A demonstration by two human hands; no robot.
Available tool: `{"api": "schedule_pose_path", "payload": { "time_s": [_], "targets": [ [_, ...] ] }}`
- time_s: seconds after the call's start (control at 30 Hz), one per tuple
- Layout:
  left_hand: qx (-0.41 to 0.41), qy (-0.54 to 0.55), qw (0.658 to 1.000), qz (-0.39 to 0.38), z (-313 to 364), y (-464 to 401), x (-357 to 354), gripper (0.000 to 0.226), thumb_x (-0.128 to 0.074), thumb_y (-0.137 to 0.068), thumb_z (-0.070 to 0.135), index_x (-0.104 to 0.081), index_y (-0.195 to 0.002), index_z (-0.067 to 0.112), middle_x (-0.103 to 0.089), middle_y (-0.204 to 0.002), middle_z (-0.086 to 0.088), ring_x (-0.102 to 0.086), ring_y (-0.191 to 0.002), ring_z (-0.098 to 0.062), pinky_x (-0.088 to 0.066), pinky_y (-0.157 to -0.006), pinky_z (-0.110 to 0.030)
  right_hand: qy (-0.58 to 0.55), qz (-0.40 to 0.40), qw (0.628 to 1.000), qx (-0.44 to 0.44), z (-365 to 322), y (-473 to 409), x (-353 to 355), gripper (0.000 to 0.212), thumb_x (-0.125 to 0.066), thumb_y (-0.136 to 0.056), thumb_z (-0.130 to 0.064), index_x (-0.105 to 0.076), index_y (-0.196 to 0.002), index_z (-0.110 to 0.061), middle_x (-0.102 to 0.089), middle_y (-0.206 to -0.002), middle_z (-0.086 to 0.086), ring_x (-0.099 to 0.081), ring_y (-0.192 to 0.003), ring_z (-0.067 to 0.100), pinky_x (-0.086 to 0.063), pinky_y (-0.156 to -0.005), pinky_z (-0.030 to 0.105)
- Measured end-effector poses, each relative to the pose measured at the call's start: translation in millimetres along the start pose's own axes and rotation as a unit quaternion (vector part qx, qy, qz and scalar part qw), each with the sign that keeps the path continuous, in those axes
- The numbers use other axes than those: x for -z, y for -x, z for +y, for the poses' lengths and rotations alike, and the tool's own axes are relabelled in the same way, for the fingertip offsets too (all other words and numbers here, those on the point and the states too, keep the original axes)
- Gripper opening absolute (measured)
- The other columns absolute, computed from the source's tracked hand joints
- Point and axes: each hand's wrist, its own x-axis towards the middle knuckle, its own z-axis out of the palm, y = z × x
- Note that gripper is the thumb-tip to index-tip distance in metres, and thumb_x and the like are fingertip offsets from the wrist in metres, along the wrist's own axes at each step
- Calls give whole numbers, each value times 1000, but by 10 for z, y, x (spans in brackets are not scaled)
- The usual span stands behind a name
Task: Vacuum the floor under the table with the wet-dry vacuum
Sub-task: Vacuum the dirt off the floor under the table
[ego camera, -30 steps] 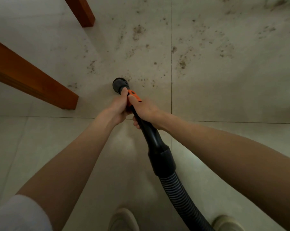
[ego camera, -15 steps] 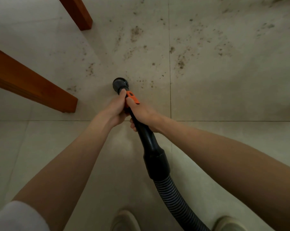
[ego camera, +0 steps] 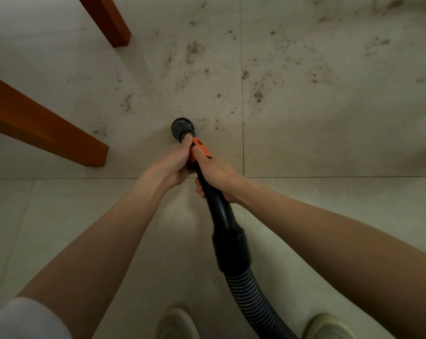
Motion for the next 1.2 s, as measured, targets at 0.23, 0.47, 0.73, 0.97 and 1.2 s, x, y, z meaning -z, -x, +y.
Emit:
{"api": "schedule_pose_path", "payload": {
  "time_s": [0.23,0.47,0.73,0.97,1.2],
  "targets": [
    [-3,-24,999,-29,15,15,-104,39,-29,-102,40,-51,-83,14,-52,-74,-3,-51,-66,-13,-42,-60,-22,-37,24,999,6,33,75,36,45,-39,-99,-46,-52,-88,-5,-50,-59,9,-50,-43,17,-44,-42,25],
    [-13,-53,997,-47,26,18,-221,36,-31,-102,39,-50,-83,15,-49,-72,-1,-49,-65,-11,-41,-60,-21,-58,52,997,1,42,148,93,44,-39,-99,-47,-51,-91,-5,-49,-58,8,-49,-43,17,-43,-42,24],
    [-11,-63,994,-85,-1,28,-353,36,-31,-102,38,-47,-77,17,-45,-64,4,-44,-52,-6,-36,-54,-18,-87,78,993,4,90,197,177,45,-39,-99,-46,-52,-89,-4,-48,-57,8,-49,-41,17,-43,-42,24],
    [-14,-33,997,-70,-1,47,-330,36,-30,-102,36,-48,-77,18,-51,-59,4,-52,-45,-5,-42,-49,-18,-71,56,996,5,46,209,217,43,-42,-99,-44,-51,-81,-6,-49,-56,8,-48,-39,16,-43,-38,20],
    [-31,2,999,-7,-60,82,-74,36,-29,-103,34,-49,-78,17,-56,-50,5,-55,-41,-2,-41,-37,-11,-3,-8,1000,-7,23,125,41,45,-39,-99,-48,-48,-86,-5,-50,-58,10,-50,-41,16,-43,-40,23]
  ]
}}
